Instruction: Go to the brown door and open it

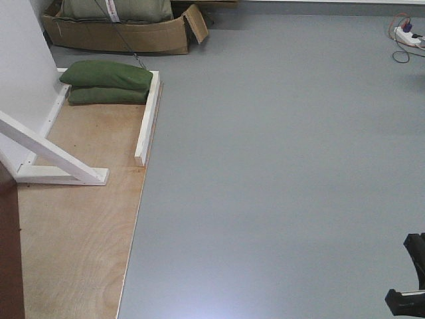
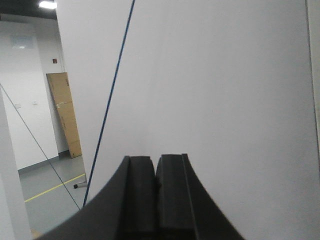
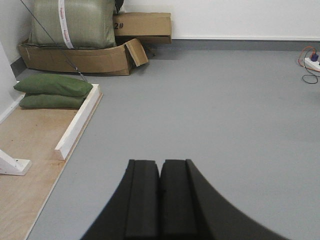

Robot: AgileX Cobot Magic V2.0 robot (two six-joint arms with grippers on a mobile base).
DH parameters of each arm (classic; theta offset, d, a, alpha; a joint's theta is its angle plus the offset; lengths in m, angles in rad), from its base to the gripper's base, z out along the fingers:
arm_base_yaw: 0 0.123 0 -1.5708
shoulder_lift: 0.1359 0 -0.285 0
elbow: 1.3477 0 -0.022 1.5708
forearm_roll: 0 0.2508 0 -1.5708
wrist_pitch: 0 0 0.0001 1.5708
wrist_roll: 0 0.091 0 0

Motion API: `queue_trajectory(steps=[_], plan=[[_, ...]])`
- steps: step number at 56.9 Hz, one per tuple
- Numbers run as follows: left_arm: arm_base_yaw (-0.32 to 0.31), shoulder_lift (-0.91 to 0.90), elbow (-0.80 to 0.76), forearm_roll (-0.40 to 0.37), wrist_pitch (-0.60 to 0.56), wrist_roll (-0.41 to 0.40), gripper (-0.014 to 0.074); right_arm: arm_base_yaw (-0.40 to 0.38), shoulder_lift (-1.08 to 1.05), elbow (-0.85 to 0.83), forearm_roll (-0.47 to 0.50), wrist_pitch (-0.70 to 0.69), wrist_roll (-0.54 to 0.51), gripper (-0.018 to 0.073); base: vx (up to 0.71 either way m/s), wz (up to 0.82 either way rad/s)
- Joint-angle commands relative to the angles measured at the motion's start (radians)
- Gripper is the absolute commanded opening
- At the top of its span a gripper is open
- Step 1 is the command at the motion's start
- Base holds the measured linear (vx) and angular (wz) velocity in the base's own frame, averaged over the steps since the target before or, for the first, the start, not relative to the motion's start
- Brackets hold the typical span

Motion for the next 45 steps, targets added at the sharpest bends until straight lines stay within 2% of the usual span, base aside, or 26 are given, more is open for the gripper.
queue_trajectory(steps=[1,23,42,45], plan=[[0.032,0.023,-0.025,0.061,-0.072,-0.008,0.006,0.002,-0.006,0.004,-0.003,-0.077,-0.006,0.0,0.0,0.0],[0.182,0.056,-0.025,0.059,-0.07,-0.008,0.006,0.002,-0.006,0.004,-0.003,-0.077,-0.006,0.0,0.0,0.0],[0.193,0.124,-0.025,0.029,-0.125,-0.013,0.006,0.002,-0.006,0.004,-0.003,-0.077,-0.006,0.0,0.0,0.0],[0.193,0.13,-0.025,0.031,-0.141,-0.043,0.0062,0.002,-0.006,0.004,-0.003,-0.077,-0.006,0.0,0.0,0.0]])
